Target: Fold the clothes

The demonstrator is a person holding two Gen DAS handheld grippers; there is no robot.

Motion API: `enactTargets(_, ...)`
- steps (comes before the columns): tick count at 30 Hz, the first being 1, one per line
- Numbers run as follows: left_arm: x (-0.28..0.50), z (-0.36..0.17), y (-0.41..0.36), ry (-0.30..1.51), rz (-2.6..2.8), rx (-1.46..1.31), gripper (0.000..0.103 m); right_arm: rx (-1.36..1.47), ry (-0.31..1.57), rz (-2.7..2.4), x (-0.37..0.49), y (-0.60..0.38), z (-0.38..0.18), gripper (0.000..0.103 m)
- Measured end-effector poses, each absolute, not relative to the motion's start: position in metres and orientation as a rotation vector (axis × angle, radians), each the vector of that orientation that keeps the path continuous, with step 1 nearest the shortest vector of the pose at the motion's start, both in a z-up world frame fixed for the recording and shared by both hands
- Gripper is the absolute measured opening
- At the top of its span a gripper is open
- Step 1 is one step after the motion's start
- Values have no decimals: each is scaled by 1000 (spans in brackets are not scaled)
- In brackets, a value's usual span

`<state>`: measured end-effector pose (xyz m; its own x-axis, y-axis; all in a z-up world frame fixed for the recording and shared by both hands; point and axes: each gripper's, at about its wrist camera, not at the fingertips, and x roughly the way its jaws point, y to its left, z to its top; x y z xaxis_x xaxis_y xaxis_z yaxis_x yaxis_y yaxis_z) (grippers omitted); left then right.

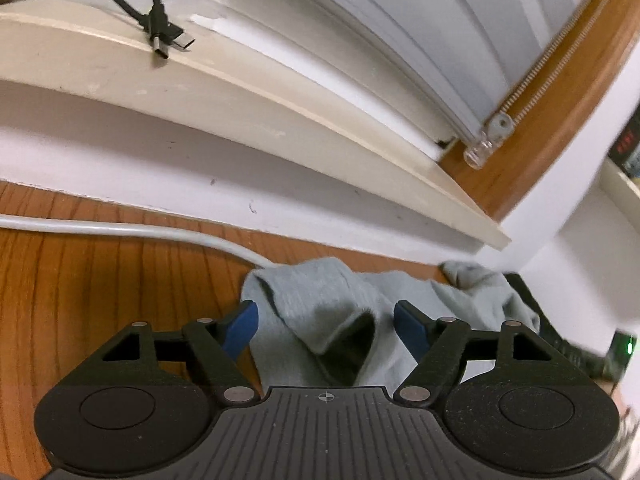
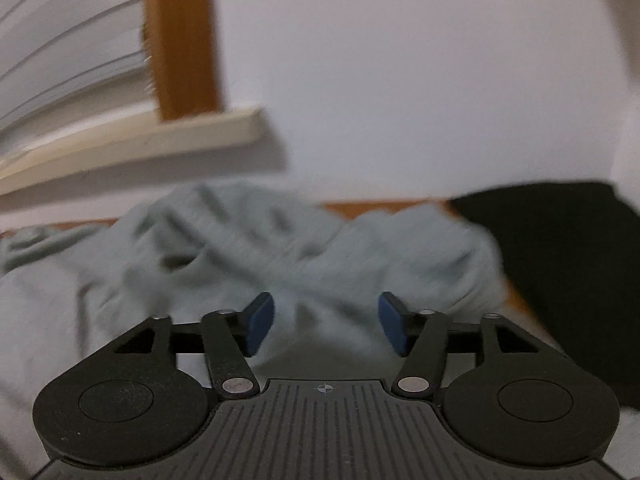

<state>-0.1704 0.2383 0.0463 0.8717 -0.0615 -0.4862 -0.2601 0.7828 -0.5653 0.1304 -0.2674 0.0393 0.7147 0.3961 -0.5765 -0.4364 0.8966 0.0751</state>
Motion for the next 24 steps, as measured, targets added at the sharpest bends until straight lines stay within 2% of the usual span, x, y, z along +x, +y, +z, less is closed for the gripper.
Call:
enactTargets(8, -159, 38, 239, 529, 71, -767, 74, -113, 626, 486, 119, -259, 19, 75)
enactTargets(15, -169, 46, 203, 588, 80, -572, 73, -127, 628, 479, 117, -254, 17, 77)
enactTargets(19, -177, 47, 177, 600, 72, -495, 78, -129, 627, 474, 118, -254, 17, 78)
enactTargets(24, -170, 50, 175, 581, 61, -493, 80, -125, 629, 474, 118, -254, 17, 78)
